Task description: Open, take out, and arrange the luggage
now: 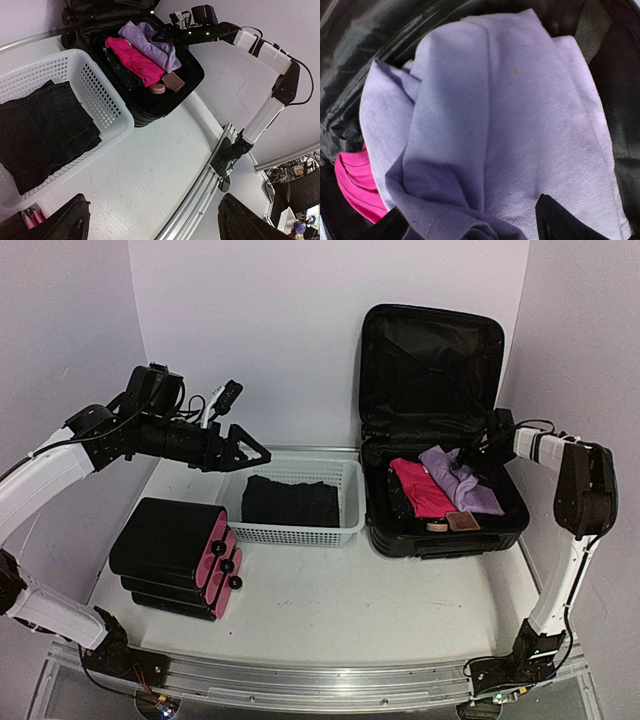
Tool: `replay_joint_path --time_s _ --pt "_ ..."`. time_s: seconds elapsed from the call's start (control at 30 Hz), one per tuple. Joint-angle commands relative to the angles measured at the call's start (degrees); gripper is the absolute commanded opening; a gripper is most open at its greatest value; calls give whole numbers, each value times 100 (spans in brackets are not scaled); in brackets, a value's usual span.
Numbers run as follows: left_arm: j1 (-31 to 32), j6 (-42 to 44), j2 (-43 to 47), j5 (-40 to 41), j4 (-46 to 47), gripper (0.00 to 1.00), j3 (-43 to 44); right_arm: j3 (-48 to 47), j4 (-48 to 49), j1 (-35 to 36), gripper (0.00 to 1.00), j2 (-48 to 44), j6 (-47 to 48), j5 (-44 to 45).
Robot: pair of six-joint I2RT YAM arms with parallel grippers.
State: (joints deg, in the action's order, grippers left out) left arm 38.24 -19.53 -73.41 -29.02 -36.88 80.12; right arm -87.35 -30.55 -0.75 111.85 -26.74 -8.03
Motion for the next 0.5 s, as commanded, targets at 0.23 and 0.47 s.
replay_joint_path --time_s 0.23,0.47 --pt "-26 -22 116 -157 346 89 83 240 424 -188 60 -404 -764 -252" --pt "-26 -51 111 -237 376 89 83 710 1314 -394 61 -629 -1819 -1004"
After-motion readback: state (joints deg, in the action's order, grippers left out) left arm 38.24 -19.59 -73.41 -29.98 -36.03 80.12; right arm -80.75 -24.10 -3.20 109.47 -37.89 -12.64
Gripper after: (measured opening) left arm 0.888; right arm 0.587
